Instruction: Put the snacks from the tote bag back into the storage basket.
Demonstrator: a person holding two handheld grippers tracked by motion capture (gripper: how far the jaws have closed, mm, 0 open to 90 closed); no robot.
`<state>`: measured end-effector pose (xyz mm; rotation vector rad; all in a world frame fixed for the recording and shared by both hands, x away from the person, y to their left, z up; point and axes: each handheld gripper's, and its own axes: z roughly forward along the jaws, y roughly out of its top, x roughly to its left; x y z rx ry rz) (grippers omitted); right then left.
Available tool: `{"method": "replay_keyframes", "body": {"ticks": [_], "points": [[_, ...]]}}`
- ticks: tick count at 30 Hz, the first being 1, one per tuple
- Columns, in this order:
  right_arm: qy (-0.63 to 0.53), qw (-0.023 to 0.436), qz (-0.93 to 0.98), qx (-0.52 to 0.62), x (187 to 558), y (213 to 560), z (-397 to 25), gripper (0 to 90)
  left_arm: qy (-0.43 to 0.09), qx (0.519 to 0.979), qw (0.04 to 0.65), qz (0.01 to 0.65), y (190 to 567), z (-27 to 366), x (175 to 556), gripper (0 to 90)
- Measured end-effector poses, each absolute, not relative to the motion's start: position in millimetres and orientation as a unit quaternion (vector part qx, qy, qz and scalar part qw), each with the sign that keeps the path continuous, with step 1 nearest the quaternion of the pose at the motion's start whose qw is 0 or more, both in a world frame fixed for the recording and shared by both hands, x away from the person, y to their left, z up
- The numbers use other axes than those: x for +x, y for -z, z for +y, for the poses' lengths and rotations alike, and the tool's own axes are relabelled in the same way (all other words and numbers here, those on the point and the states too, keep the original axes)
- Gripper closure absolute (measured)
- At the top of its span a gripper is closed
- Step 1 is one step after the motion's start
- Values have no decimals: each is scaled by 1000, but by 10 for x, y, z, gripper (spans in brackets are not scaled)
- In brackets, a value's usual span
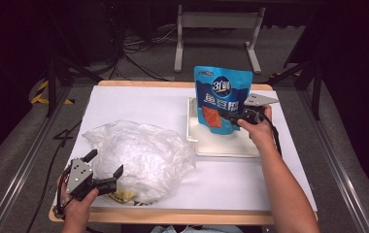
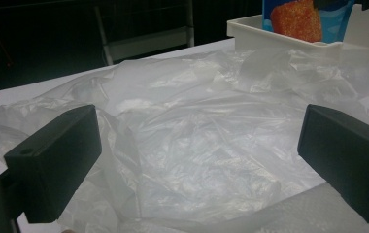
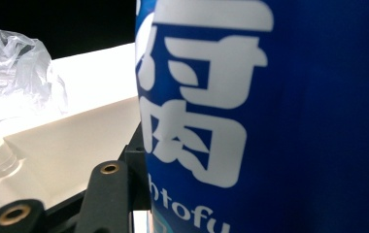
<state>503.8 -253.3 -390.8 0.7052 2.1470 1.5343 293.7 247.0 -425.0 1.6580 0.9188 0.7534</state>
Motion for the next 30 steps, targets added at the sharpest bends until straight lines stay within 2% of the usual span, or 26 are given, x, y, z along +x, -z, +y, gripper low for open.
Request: {"method": "replay_keyframes", "body": {"ticks": [10, 18, 21, 24, 30], "points": [[-549, 198, 770, 259, 5034, 3929, -2583, 500, -314, 695, 521, 383, 4249, 2466, 2935, 27], [-551, 205, 761, 272, 5024, 4000, -2638, 452, -315, 695, 522, 382, 4252, 2461, 2938, 27], [-549, 215, 760, 275, 5024, 4000, -2635, 407, -314, 696, 521, 382, 4247, 2461, 2933, 27], [-543, 229, 757, 282, 5022, 4003, -2639, 311, -314, 696, 521, 382, 4247, 2462, 2931, 27], [-533, 243, 753, 298, 5008, 3983, -2631, 232, -314, 696, 521, 382, 4247, 2462, 2933, 27]]}}
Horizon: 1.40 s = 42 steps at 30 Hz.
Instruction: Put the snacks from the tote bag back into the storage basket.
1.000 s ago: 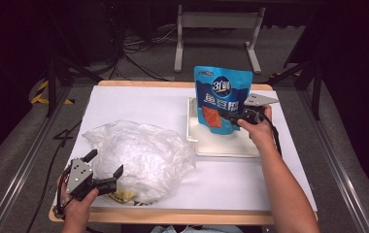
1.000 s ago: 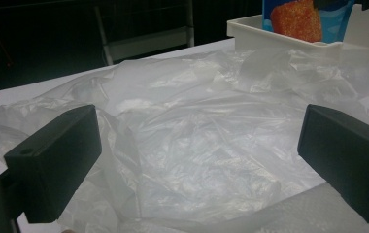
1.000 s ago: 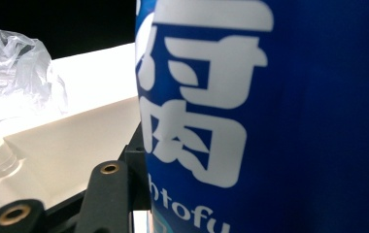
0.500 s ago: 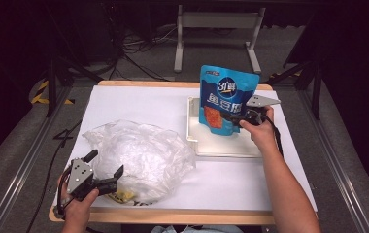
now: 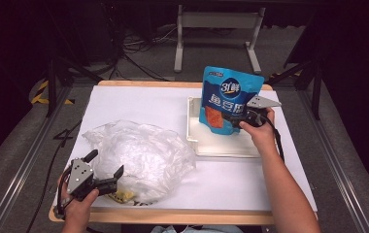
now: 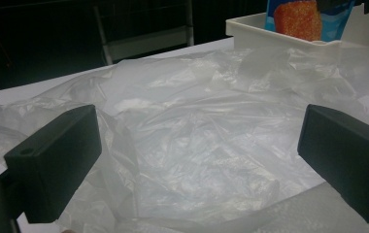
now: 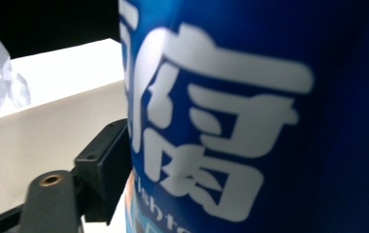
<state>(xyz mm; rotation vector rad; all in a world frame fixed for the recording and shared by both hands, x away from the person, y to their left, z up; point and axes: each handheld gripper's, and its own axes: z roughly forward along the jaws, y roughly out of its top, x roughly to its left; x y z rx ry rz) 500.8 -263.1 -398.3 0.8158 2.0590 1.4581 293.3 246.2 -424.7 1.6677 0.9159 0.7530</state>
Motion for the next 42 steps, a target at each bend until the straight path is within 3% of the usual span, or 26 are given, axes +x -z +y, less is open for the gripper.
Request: {"method": "replay_keyframes", "body": {"ticks": [13, 42], "points": [[-520, 269, 732, 348, 4934, 3827, -2687, 107, -314, 696, 520, 382, 4250, 2463, 2935, 27], [-505, 346, 703, 362, 4431, 3098, -2965, 66, -319, 695, 515, 387, 4265, 2500, 2878, 27]]}}
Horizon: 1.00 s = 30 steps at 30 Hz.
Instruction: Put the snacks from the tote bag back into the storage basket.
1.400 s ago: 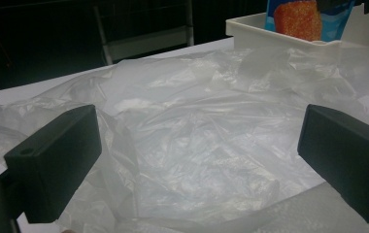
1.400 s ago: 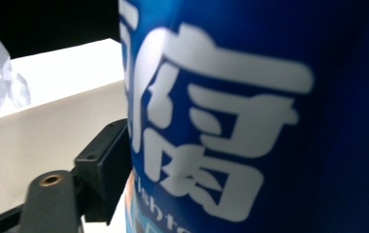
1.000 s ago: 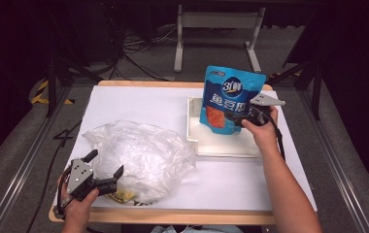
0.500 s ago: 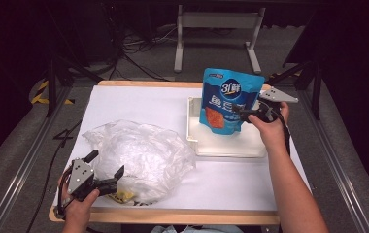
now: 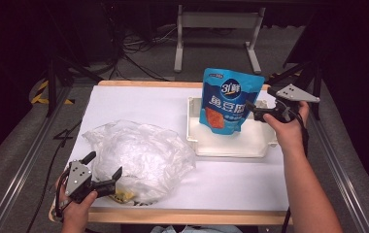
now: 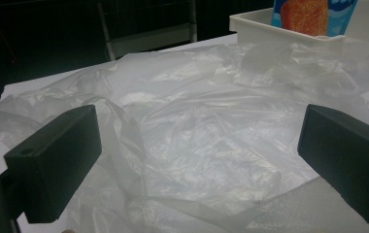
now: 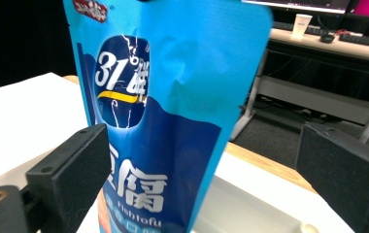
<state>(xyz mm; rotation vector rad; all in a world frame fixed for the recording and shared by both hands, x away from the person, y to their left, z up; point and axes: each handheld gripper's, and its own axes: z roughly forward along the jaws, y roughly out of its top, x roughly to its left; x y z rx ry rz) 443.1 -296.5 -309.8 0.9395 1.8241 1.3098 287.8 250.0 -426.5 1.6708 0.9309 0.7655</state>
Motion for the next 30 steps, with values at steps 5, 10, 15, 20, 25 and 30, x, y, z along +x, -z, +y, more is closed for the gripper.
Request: {"method": "replay_keyframes", "body": {"ticks": [5, 10, 15, 20, 25, 30], "points": [[-490, 361, 710, 354, 4250, 2966, -3043, 64, -318, 696, 514, 389, 4264, 2496, 2867, 27], [-496, 351, 719, 337, 4051, 2862, -3069, 65, -316, 697, 514, 388, 4271, 2485, 2871, 27], [-503, 329, 733, 319, 3873, 2781, -3033, 62, -314, 697, 518, 385, 4256, 2473, 2854, 27], [-509, 288, 758, 289, 3688, 2737, -2942, 57, -309, 702, 518, 380, 4234, 2452, 2831, 25], [-516, 259, 777, 252, 3578, 2741, -2864, 49, -310, 699, 519, 383, 4244, 2465, 2847, 25], [-543, 233, 774, 229, 3474, 2817, -2772, 39, -311, 699, 519, 381, 4241, 2474, 2851, 26]]}}
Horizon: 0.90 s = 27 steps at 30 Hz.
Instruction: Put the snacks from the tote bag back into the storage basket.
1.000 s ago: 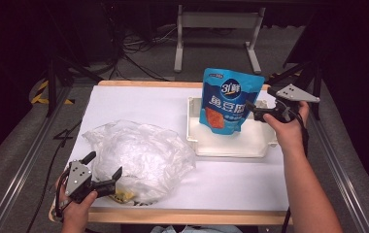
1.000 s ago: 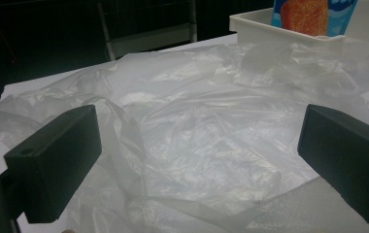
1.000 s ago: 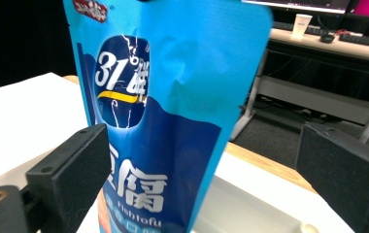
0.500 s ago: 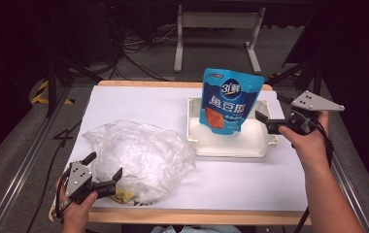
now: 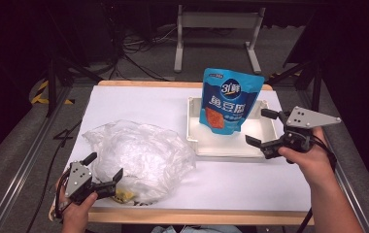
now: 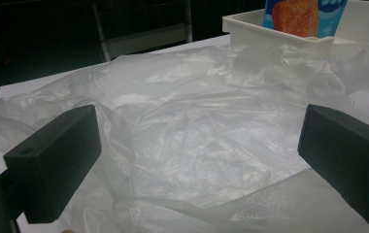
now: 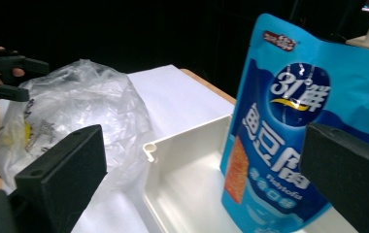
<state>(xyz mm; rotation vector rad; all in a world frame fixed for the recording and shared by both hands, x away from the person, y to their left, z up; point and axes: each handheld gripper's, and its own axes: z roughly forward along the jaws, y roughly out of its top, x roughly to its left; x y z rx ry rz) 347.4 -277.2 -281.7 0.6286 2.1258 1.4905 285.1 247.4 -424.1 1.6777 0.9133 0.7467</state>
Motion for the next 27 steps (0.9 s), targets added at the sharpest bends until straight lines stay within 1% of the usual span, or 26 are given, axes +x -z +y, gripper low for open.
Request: {"method": "replay_keyframes", "body": {"ticks": [4, 8, 12, 18, 20, 22, 27], "points": [[-546, 226, 775, 225, 3426, 2883, -2725, 39, -311, 701, 516, 382, 4243, 2476, 2854, 26], [-552, 210, 777, 218, 3373, 3034, -2637, 38, -313, 697, 517, 385, 4252, 2489, 2868, 26], [-545, 211, 781, 220, 3330, 3175, -2550, 38, -313, 699, 517, 383, 4252, 2483, 2868, 26], [-547, 196, 782, 225, 3324, 3440, -2453, 31, -314, 698, 517, 384, 4252, 2486, 2870, 25], [-543, 208, 782, 226, 3322, 3515, -2432, 31, -314, 698, 517, 384, 4251, 2486, 2869, 26], [-542, 213, 780, 227, 3321, 3541, -2424, 31, -314, 698, 517, 383, 4250, 2487, 2868, 26], [-546, 227, 769, 243, 3318, 3740, -2377, 31, -313, 698, 519, 382, 4249, 2488, 2872, 26]]}}
